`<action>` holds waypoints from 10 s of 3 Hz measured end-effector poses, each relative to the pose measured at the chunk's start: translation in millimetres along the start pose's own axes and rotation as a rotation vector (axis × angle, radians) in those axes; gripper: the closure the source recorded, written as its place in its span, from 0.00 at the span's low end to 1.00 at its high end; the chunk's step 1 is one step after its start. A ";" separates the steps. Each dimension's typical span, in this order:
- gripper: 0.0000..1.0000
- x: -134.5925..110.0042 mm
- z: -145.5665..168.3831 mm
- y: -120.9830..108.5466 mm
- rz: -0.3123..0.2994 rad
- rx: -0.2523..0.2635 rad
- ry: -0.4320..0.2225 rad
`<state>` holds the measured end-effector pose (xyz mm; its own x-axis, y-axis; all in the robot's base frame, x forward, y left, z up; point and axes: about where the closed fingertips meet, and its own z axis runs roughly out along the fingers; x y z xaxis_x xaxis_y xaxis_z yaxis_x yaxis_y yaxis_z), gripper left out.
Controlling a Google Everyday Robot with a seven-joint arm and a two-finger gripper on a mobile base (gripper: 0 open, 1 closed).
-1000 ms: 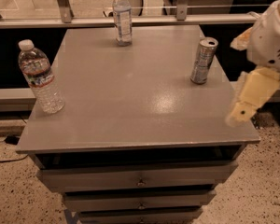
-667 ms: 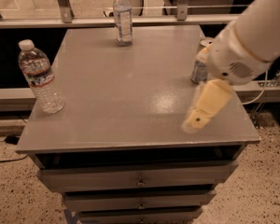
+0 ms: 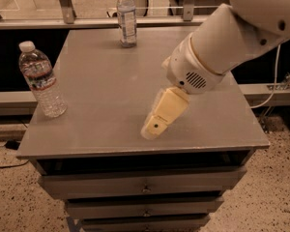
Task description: Move water bottle near redbull can
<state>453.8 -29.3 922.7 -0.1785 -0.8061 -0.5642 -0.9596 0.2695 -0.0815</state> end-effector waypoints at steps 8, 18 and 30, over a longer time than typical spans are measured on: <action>0.14 -240.9 193.9 -2.0 -0.079 -0.162 -0.597; 1.00 113.9 -98.7 -143.9 0.395 0.521 -0.789; 0.00 142.8 -30.8 -187.8 0.323 0.499 -0.563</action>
Offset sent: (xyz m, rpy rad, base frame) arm 0.0454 0.1665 -0.0194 0.3337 -0.0770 0.2289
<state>601.9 -211.3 882.7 -0.1661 -0.2995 -0.9395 -0.6459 0.7530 -0.1259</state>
